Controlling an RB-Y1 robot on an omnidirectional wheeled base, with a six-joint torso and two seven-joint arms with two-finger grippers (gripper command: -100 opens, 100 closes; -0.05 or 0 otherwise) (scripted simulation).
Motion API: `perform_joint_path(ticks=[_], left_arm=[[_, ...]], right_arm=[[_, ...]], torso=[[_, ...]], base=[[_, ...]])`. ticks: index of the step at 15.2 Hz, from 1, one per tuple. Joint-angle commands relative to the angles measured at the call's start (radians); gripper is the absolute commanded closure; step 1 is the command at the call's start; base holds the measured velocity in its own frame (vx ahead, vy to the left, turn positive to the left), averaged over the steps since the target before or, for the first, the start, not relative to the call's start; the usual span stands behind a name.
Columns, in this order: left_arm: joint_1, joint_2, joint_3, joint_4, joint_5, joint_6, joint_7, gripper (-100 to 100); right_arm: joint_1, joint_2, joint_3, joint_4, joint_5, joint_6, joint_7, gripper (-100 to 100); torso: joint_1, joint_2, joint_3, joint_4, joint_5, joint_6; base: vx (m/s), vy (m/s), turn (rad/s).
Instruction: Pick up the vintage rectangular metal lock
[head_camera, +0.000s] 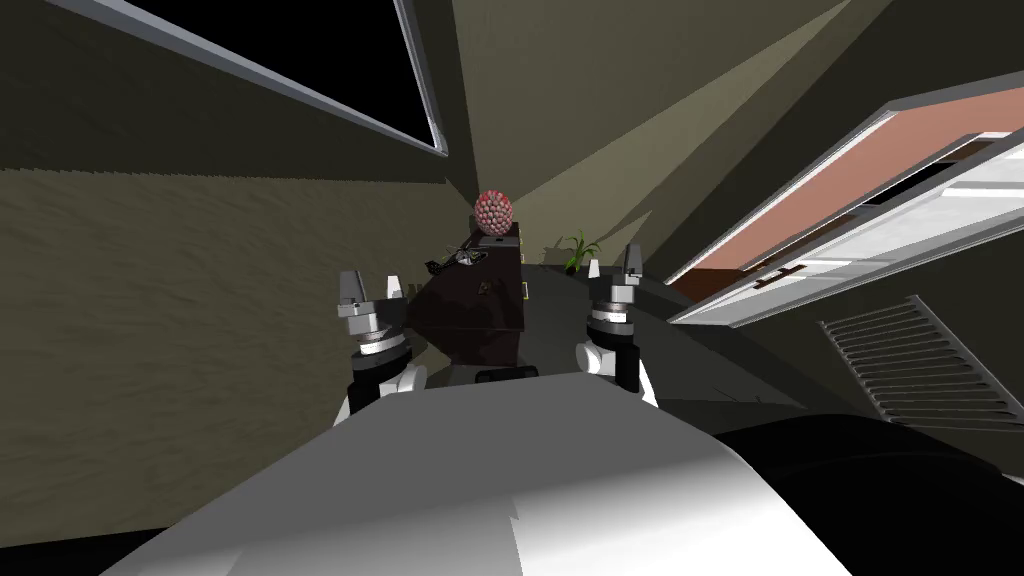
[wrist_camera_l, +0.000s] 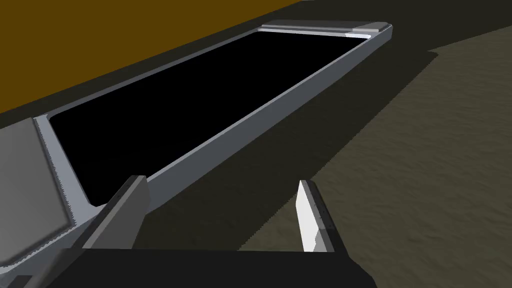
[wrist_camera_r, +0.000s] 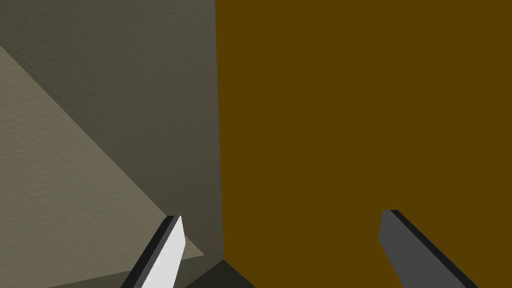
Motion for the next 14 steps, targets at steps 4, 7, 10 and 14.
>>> perform_joint_path(ticks=[4, 7, 10, 14], left_arm=[[-0.021, 0.07, 0.041, 0.016, 0.034, 0.08, -0.036, -100], [-0.037, 0.101, 0.074, 0.03, 0.061, 0.147, -0.065, -100], [-0.047, 0.117, 0.094, 0.038, 0.076, 0.188, -0.082, -100], [-0.069, 0.146, 0.139, 0.057, 0.111, 0.28, -0.121, -100]], right_arm=[[0.0, 0.0, 0.0, 0.0, 0.0, 0.0, 0.0, 0], [0.0, 0.0, 0.0, 0.0, 0.0, 0.0, 0.0, 0], [0.0, 0.0, 0.0, 0.0, 0.0, 0.0, 0.0, 0], [0.0, 0.0, 0.0, 0.0, 0.0, 0.0, 0.0, 0]], torso=[[-0.003, 0.006, 0.003, 0.001, -0.001, 0.0], [-0.006, 0.004, 0.003, 0.001, -0.001, 0.0], [-0.008, 0.002, 0.001, 0.0, -0.002, 0.0], [-0.01, 0.001, 0.001, 0.0, -0.002, 0.0]], base=[[-0.08, -0.051, -0.046], [-0.041, -0.099, -0.044], [-0.018, -0.107, -0.042], [-0.013, -0.139, -0.049]])
